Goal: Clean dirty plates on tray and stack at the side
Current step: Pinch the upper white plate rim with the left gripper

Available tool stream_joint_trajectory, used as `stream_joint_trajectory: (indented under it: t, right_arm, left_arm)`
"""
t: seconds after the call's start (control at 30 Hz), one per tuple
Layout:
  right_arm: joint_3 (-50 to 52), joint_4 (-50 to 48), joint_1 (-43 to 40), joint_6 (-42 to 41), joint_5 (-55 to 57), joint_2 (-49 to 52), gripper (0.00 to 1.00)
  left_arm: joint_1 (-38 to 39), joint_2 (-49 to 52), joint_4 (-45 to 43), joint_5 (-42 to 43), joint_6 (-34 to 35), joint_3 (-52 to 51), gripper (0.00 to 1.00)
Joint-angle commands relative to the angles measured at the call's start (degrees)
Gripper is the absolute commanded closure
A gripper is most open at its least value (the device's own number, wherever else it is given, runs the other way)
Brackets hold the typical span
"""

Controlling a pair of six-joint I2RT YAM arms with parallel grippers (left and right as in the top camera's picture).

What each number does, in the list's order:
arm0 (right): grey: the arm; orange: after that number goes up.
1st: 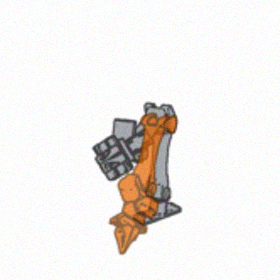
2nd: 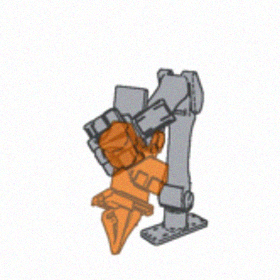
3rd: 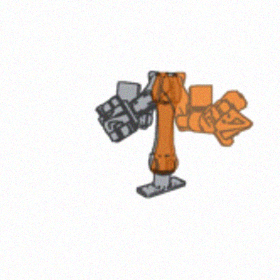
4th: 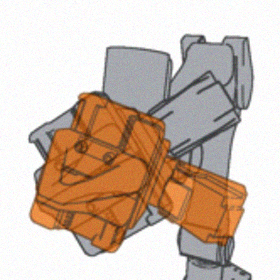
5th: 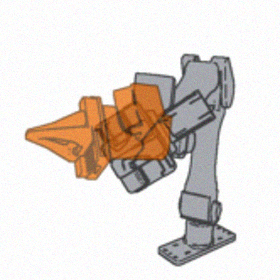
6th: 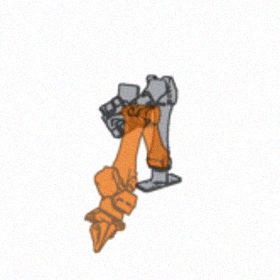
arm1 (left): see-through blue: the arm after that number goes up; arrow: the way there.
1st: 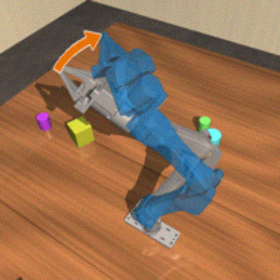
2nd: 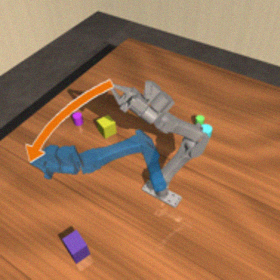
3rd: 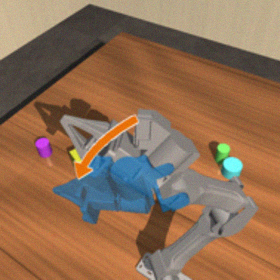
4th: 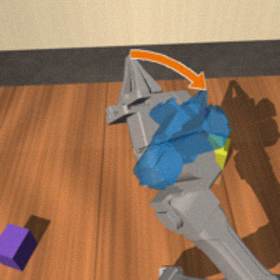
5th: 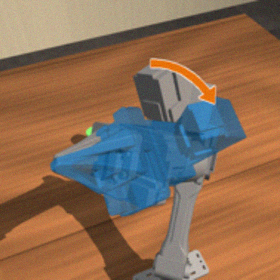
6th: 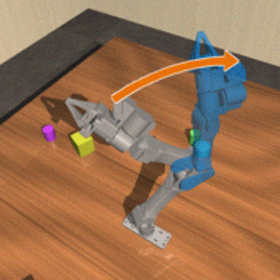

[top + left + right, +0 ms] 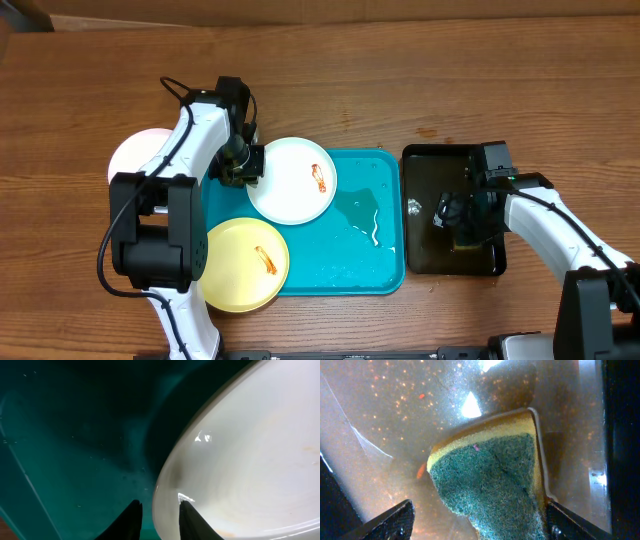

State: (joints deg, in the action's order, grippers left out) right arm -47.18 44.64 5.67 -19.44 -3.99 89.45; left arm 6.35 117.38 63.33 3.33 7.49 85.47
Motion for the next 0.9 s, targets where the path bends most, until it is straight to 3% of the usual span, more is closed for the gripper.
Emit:
stream_joint_trajectory:
  t: [0.0,0.17,0.3,0.33,0.37,0.4,0.43,0.47,0.5,0.63,0.67,0.7,0.8,0.87]
  right_arm:
    - [0.4,-0.3,0.1,-0.1,0.5,0.1,0.14]
    - [0.4,-0.3,0.1,-0.1,0.5,0.2,0.13]
    - [0.4,-0.3,0.1,0.0,0.5,0.1,0.19]
    - [0.4,-0.5,0.1,0.2,0.6,0.1,0.24]
    - [0.4,-1.0,0.1,1.2,0.6,0.1,0.37]
    - [0.4,-1.6,0.1,2.4,0.7,0.1,0.51]
    - [0.4,-2.2,0.1,2.8,1.3,0.1,0.73]
    - [0.4,-2.4,0.1,2.8,1.7,0.1,0.85]
    - [0.4,-2.4,0.1,2.8,2.1,0.1,0.9]
    - [0.4,-0.7,0.2,1.6,2.2,0.1,0.89]
    - [0.4,0.3,0.2,1.1,2.2,0.1,0.73]
    - [0.4,0.5,0.2,1.0,2.3,0.1,0.64]
    - [0.4,-0.1,0.2,1.0,2.2,0.1,0.49]
    - [0.4,-0.5,0.2,1.0,2.3,0.1,0.45]
  left_arm:
    - [0.1,0.5,-1.8,-0.8,0.4,-2.7,0.75]
    - [0.1,0.5,-3.8,-0.1,0.4,-4.3,0.82]
    - [0.1,0.5,-4.0,-0.1,0.4,-4.3,0.83]
    - [0.1,0.5,-4.0,-0.1,0.4,-4.3,0.84]
    - [0.1,0.5,-4.0,-0.1,0.4,-4.3,0.85]
    - [0.1,0.5,-4.0,-0.1,0.4,-4.3,0.84]
    - [0.1,0.5,-4.0,-0.1,0.4,-4.3,0.85]
    - [0.1,0.5,-4.0,-0.1,0.4,-4.3,0.85]
    - [0.1,0.5,-3.8,-0.2,0.3,-4.3,0.85]
    - [0.1,0.5,-3.3,-0.2,-0.3,-4.3,0.86]
    - [0.1,0.5,-3.2,-0.5,-1.1,-4.3,0.87]
    - [0.1,0.5,-3.2,-0.6,-1.2,-4.3,0.88]
    - [0.1,0.5,-3.6,-0.8,-1.3,-4.3,0.88]
    - [0.1,0.5,-3.7,-0.8,-1.3,-4.3,0.87]
